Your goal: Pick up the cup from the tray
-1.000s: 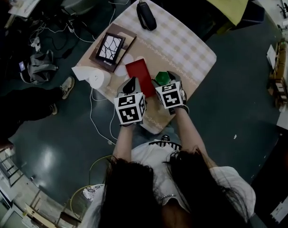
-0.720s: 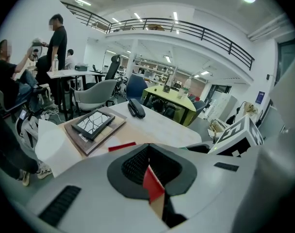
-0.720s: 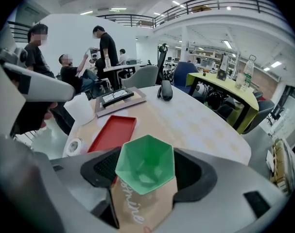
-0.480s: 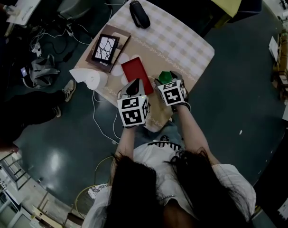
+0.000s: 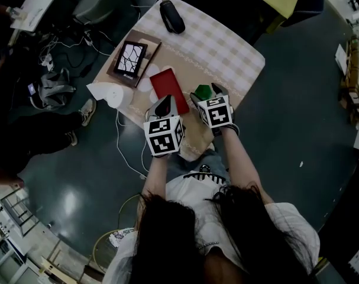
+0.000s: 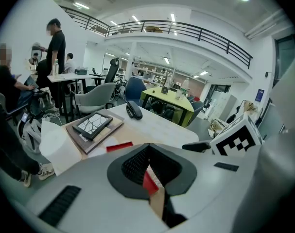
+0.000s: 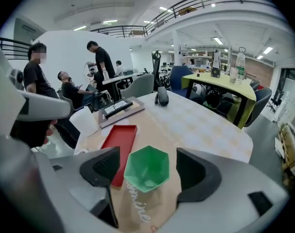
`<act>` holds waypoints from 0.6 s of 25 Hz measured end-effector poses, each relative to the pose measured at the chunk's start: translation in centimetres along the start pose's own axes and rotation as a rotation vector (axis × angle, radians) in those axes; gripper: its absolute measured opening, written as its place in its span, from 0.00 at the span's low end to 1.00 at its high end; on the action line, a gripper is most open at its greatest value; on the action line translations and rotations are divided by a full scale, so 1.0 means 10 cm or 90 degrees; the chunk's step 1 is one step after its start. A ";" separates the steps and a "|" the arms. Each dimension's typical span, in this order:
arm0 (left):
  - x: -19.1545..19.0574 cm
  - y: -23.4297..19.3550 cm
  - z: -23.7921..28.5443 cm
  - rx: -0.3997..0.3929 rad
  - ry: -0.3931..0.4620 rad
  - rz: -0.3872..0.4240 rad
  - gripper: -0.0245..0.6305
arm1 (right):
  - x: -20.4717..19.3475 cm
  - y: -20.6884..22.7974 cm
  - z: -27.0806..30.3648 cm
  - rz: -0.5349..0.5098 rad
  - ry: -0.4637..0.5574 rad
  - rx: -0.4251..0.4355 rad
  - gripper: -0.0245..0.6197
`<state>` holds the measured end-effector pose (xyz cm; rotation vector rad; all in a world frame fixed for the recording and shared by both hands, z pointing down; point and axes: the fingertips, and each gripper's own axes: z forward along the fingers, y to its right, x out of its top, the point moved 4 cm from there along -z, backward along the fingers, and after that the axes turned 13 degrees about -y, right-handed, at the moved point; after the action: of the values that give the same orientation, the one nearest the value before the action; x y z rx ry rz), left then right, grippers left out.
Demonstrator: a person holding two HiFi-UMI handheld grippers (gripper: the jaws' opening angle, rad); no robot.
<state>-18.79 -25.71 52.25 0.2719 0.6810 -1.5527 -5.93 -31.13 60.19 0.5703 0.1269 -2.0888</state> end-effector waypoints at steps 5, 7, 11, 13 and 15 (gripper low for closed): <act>0.08 0.11 -0.07 -0.005 0.021 0.006 0.05 | 0.17 0.03 -0.32 0.001 0.062 -0.008 0.58; 0.13 0.16 -0.10 -0.008 0.034 0.009 0.05 | 0.26 0.04 -0.46 0.000 0.090 -0.011 0.58; 0.20 0.27 -0.19 -0.015 0.059 0.010 0.05 | 0.41 -0.01 -0.74 -0.010 0.146 -0.007 0.57; 0.23 0.33 -0.23 -0.017 0.070 0.008 0.05 | 0.49 -0.07 -0.90 -0.022 0.180 0.003 0.57; 0.25 0.39 -0.28 -0.015 0.085 0.005 0.05 | 0.56 -0.13 -1.06 -0.035 0.213 0.012 0.57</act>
<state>-15.96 -26.06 47.62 0.3632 0.8017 -1.5273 -5.87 -31.50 48.14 0.9337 0.3172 -2.0341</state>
